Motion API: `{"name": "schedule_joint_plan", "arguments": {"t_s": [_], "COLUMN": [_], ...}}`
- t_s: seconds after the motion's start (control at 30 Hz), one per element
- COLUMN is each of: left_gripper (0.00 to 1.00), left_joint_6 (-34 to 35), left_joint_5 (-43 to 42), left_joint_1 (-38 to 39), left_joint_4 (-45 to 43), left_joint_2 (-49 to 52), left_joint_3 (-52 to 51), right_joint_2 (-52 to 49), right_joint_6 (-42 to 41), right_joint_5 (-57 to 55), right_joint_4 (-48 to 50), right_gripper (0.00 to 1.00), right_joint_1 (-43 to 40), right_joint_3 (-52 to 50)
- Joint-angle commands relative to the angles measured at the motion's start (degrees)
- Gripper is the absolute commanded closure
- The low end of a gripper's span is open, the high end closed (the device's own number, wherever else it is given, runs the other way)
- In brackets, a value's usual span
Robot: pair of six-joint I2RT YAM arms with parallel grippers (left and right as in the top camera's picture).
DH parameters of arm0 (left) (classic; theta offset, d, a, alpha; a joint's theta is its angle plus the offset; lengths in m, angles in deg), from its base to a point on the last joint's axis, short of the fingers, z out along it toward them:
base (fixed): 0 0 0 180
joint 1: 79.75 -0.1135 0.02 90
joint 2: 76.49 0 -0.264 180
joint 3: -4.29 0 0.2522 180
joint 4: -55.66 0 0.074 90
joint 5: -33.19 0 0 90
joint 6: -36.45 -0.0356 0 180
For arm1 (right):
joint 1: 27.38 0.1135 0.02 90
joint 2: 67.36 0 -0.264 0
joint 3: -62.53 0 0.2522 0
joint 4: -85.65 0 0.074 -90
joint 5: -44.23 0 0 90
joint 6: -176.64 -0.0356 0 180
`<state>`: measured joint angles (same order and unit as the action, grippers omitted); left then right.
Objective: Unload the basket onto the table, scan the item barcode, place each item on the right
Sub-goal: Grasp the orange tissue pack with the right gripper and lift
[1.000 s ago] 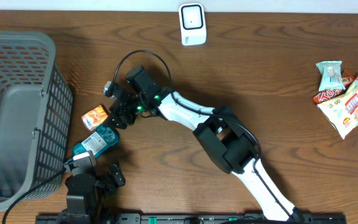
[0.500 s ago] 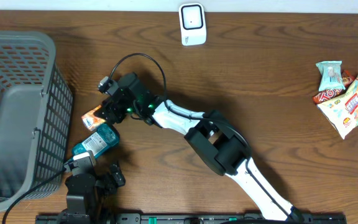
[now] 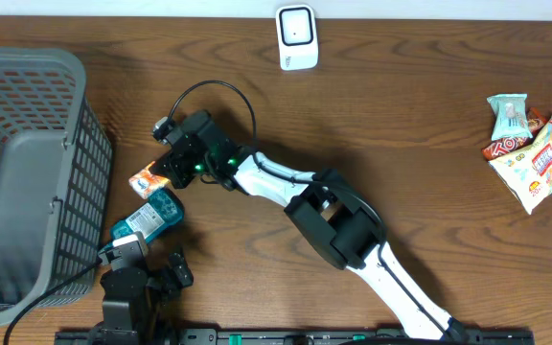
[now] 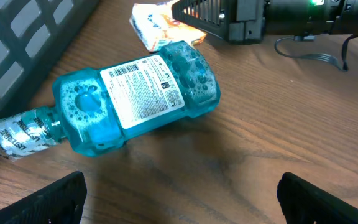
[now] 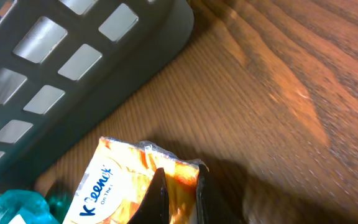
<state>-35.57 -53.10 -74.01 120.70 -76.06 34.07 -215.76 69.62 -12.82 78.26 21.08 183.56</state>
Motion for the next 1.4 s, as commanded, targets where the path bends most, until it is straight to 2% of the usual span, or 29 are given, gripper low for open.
{"name": "schedule_joint_plan", "arguments": {"t_s": [0.0, 0.1, 0.17, 0.3, 0.43, 0.67, 0.8, 1.03, 1.37], "left_gripper": [0.02, 0.02, 0.02, 0.02, 0.02, 0.02, 0.02, 0.02, 0.02], "left_joint_6": [-0.76, -0.76, -0.76, -0.76, -0.76, -0.76, -0.76, -0.76, -0.76], "left_joint_5": [-0.28, -0.28, -0.26, -0.28, -0.28, -0.28, -0.28, -0.28, -0.28], "left_joint_1": [0.13, 0.13, 0.13, 0.13, 0.13, 0.13, 0.13, 0.13, 0.13], "left_joint_4": [1.84, 1.84, 1.84, 1.84, 1.84, 1.84, 1.84, 1.84, 1.84], "left_joint_2": [-0.07, -0.07, -0.07, -0.07, -0.07, -0.07, -0.07, -0.07, -0.07], "left_joint_3": [-0.17, -0.17, -0.17, -0.17, -0.17, -0.17, -0.17, -0.17, -0.17], "right_joint_2": [-1.05, 2.54, 4.63, 8.81, 12.37, 19.30, 22.45, 27.12, 34.12], "right_joint_6": [1.62, 0.46, 0.11, 6.05, 6.12, -10.51, -19.87, -18.47, -14.84], "right_joint_5": [0.33, 7.21, 7.96, 6.69, -0.15, -3.04, -2.60, -2.64, -5.81], "right_joint_4": [-4.52, -10.93, -16.20, -29.92, -39.01, -53.07, -65.18, -83.71, -97.24], "right_gripper": [0.99, 0.99, 0.99, 0.99, 0.99, 0.98, 0.99, 0.99, 0.99], "right_joint_1": [-4.42, -9.64, -12.68, -18.82, -22.01, -25.18, -26.32, -27.65, -26.95], "right_joint_3": [-1.36, -1.36, -1.36, -1.36, -1.36, -1.36, -1.36, -1.36, -1.36]}}
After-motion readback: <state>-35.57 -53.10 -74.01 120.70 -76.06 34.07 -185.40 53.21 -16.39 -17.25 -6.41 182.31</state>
